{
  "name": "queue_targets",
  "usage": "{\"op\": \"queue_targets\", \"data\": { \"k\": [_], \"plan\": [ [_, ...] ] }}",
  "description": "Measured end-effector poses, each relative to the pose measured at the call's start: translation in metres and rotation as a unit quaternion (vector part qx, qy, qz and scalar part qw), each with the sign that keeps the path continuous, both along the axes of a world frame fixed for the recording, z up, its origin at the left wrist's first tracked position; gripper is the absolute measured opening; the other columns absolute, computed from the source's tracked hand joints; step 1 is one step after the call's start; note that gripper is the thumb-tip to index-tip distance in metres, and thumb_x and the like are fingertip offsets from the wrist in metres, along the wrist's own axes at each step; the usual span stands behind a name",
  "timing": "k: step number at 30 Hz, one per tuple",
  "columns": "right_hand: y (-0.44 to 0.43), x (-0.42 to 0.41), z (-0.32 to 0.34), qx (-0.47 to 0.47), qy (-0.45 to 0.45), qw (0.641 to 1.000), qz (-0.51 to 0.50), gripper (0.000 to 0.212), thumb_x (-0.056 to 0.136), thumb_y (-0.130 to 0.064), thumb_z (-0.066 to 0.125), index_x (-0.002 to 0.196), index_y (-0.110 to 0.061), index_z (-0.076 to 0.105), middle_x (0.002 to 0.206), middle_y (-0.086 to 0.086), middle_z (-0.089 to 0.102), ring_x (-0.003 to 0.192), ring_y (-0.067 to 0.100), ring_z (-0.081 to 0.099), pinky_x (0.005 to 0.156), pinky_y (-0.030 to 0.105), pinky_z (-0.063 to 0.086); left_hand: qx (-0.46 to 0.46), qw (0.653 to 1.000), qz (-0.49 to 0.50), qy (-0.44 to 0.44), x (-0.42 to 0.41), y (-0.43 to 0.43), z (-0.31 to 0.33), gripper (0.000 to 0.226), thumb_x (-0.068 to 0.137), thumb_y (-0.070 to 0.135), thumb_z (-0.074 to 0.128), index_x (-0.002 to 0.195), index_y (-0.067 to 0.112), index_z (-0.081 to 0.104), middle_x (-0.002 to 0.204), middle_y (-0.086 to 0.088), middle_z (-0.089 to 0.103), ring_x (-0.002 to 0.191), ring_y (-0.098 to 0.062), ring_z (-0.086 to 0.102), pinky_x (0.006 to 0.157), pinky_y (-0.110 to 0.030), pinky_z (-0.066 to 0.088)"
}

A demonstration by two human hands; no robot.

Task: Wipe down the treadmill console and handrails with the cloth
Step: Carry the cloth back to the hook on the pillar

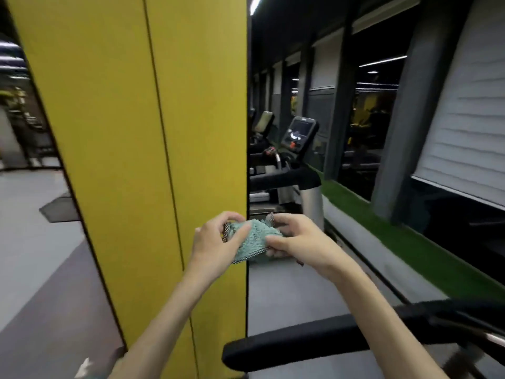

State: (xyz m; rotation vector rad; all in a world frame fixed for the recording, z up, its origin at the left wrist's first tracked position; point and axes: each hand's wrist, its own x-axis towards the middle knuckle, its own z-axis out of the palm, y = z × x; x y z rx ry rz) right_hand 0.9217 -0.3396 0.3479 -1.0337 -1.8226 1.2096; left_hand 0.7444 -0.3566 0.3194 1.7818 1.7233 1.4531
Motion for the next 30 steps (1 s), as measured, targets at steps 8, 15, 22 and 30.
{"op": "queue_targets", "data": {
  "k": [8, 15, 22, 30],
  "plan": [
    [-0.032, -0.171, -0.009, -0.029, 0.012, 0.987, 0.156, 0.021, 0.094, -0.010, 0.061, 0.107, -0.011, 0.044, 0.063, 0.006, 0.063, 0.049, 0.015, 0.058, 0.048, 0.022, 0.045, -0.106, 0.990, 0.089, 0.009, -0.165, -0.101, -0.020, 0.042, 0.075, 0.053, 0.075, 0.111, 0.042, 0.054, 0.101, 0.015, 0.059, 0.093, -0.006, 0.057, 0.069, -0.012, 0.040],
    [-0.082, -0.327, -0.033, -0.085, 0.040, 0.938, 0.333, 0.026, 0.086, 0.004, 0.065, 0.111, -0.001, 0.059, 0.108, 0.017, 0.070, 0.092, 0.018, 0.069, 0.083, 0.025, 0.054, -0.114, 0.976, 0.167, 0.074, -0.298, -0.190, -0.047, 0.063, 0.062, 0.069, 0.068, 0.116, 0.037, 0.060, 0.104, 0.002, 0.061, 0.097, -0.014, 0.059, 0.087, -0.034, 0.047],
    [-0.115, -0.435, -0.051, -0.036, 0.004, 0.923, 0.383, 0.040, 0.089, 0.007, 0.060, 0.127, -0.007, 0.054, 0.120, 0.007, 0.067, 0.108, 0.013, 0.066, 0.087, 0.023, 0.052, -0.116, 0.960, 0.225, 0.120, -0.405, -0.229, -0.063, 0.025, 0.088, 0.045, 0.064, 0.107, 0.028, 0.064, 0.090, 0.002, 0.057, 0.088, -0.019, 0.056, 0.080, -0.037, 0.045],
    [-0.091, -0.519, -0.050, -0.008, 0.014, 0.928, 0.371, 0.017, 0.096, -0.009, 0.055, 0.110, -0.005, 0.064, 0.098, 0.007, 0.074, 0.091, 0.019, 0.071, 0.077, 0.022, 0.051, -0.108, 0.963, 0.227, 0.098, -0.484, -0.218, -0.069, 0.019, 0.090, 0.043, 0.063, 0.085, 0.025, 0.066, 0.077, 0.006, 0.045, 0.070, -0.005, 0.045, 0.064, -0.023, 0.033]
  ]
}}
